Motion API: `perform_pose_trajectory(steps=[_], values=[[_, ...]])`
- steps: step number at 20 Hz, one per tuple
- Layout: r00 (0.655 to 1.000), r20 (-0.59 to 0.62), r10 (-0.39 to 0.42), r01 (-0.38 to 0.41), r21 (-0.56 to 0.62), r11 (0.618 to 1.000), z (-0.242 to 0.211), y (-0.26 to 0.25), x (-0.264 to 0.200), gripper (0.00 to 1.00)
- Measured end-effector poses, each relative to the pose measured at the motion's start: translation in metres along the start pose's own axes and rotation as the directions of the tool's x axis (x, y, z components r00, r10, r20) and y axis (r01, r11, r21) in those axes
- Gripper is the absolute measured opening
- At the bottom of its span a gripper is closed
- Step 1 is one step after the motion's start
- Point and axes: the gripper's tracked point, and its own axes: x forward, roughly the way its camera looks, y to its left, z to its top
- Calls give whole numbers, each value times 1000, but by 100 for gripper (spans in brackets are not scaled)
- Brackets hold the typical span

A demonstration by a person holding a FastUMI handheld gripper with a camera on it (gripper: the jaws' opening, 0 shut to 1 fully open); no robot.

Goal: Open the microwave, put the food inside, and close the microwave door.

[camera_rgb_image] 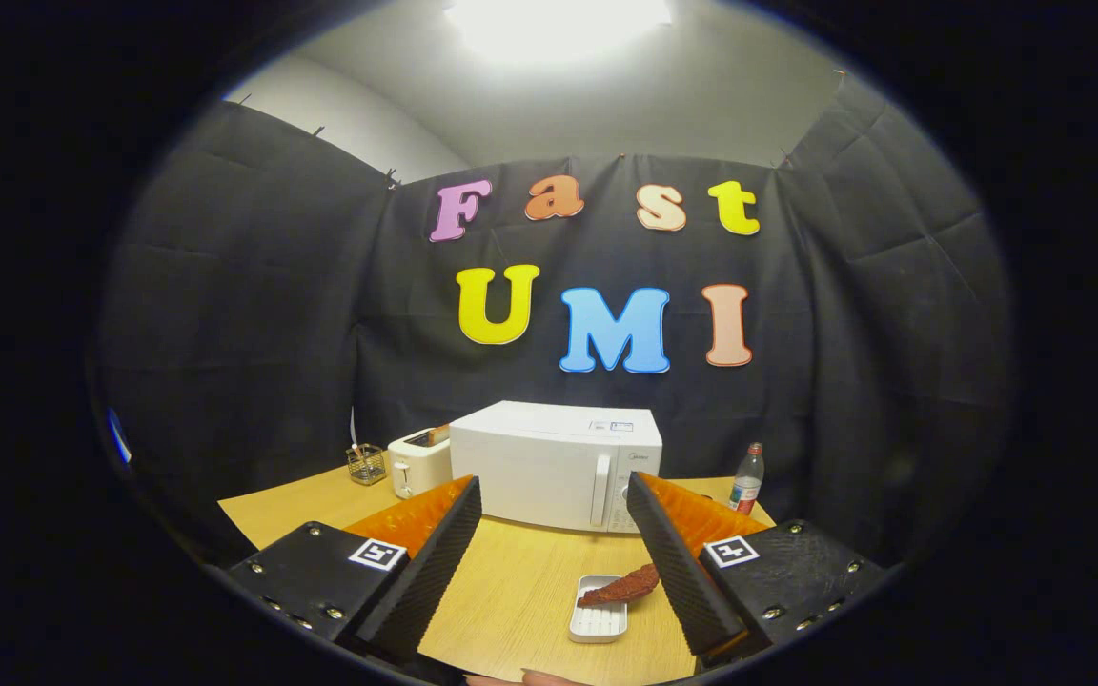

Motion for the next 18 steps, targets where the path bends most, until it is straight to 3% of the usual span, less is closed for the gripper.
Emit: perform_pose_trajectory(steps=[18], values=[[999,41,-1,-2,63,998,-5,-5,23,98]])
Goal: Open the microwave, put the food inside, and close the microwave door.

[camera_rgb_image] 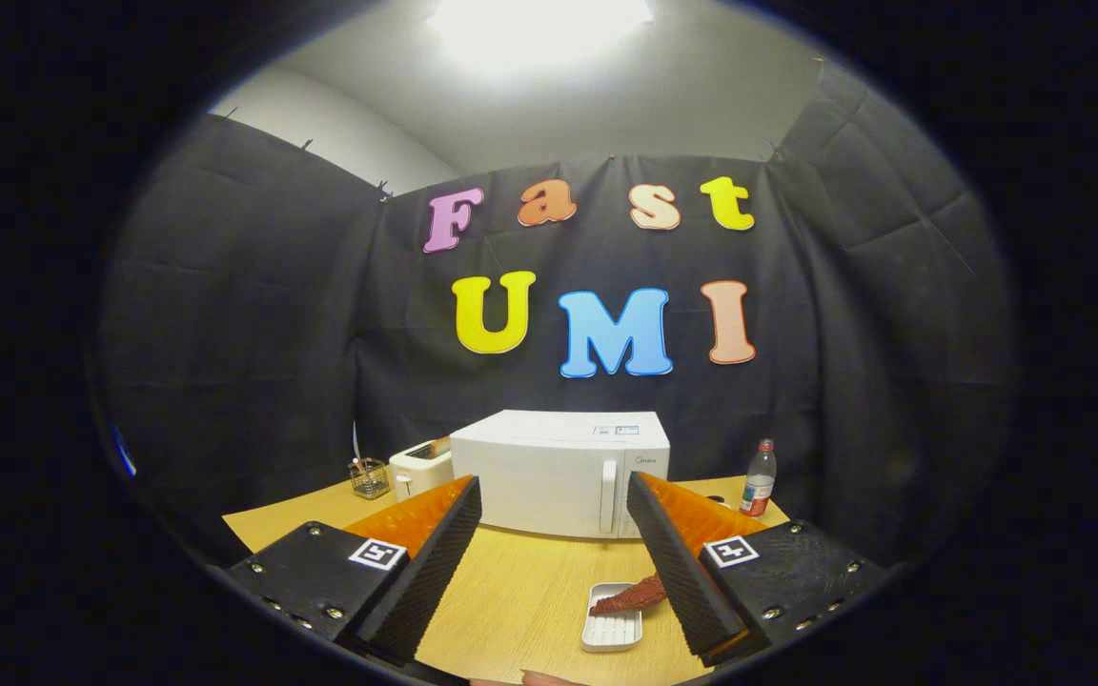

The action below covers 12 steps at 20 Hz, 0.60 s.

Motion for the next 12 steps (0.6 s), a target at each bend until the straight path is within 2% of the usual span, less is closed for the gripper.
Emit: perform_pose_trajectory(steps=[3,7,12], values=[[1000,15,-13,12,33,999,-8,-8,15,98],[999,44,24,-28,80,996,-22,-11,40,98],[999,37,17,-19,67,998,-63,-22,78,98]])
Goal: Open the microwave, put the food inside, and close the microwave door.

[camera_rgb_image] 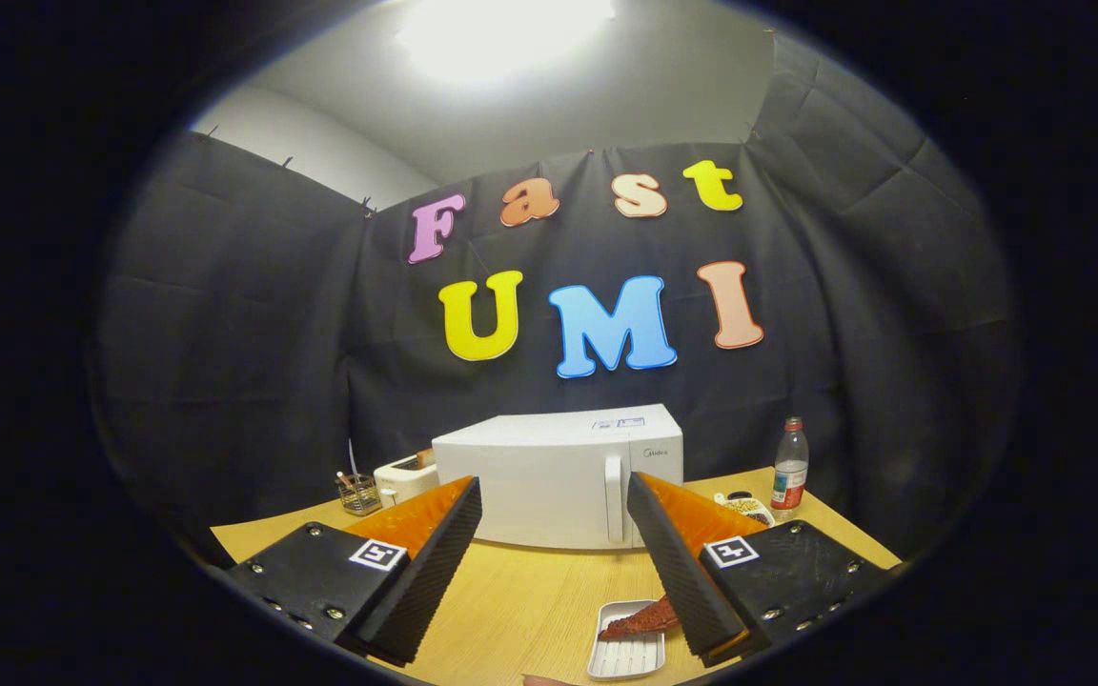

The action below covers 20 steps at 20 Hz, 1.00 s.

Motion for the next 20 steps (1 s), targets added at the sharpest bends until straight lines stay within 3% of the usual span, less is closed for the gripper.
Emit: perform_pose_trajectory(steps=[8,20], values=[[993,-91,-75,76,8,997,-68,-32,83,98],[976,-131,-175,175,-11,984,-113,-71,188,99]])
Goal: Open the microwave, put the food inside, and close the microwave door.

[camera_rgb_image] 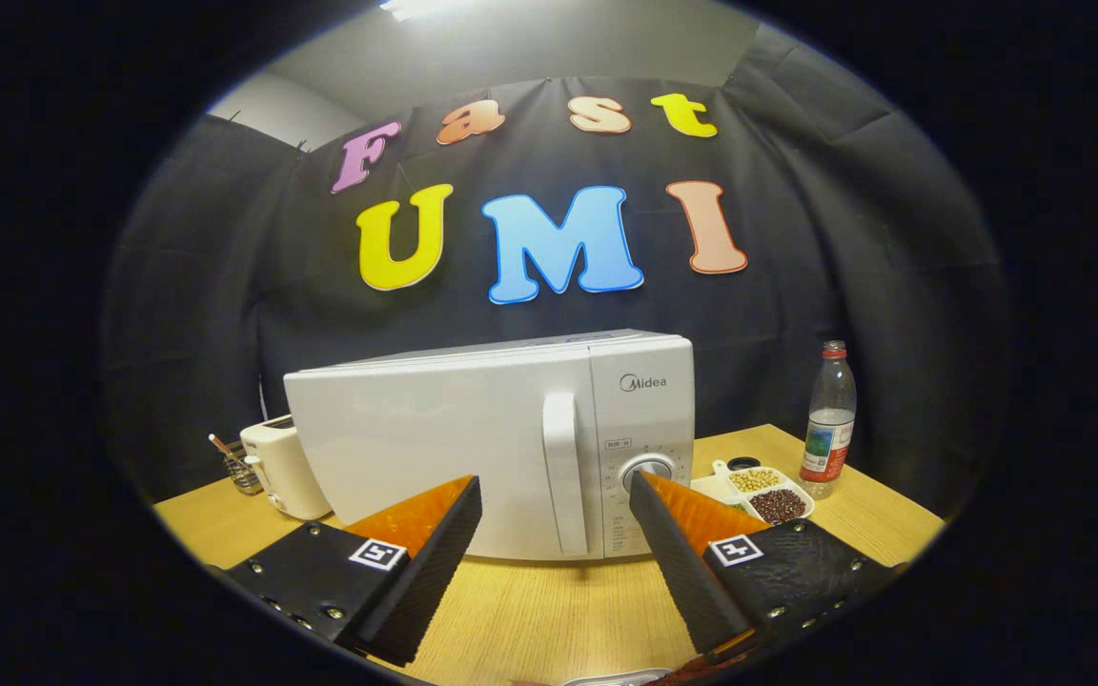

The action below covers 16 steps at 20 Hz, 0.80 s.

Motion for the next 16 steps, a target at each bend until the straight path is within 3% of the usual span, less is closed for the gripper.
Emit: perform_pose_trajectory(steps=[3,6,8,9,10,11,13,14,15,16], values=[[1000,9,-9,10,-21,1000,0,5,29,99],[997,1,-81,81,-66,995,-11,-8,57,77],[995,-6,-101,100,-64,993,-19,-11,69,73],[994,2,-107,107,-52,993,-20,-6,69,63],[994,11,-112,112,-52,992,-19,-5,69,43],[991,22,-132,133,-75,988,-19,-6,70,36],[990,24,-137,138,-89,986,-16,-4,66,26],[991,11,-130,131,-65,989,-18,-4,67,27],[992,5,-125,125,-28,992,-16,-4,69,17],[993,-2,-122,122,-14,992,-18,-4,67,17]])
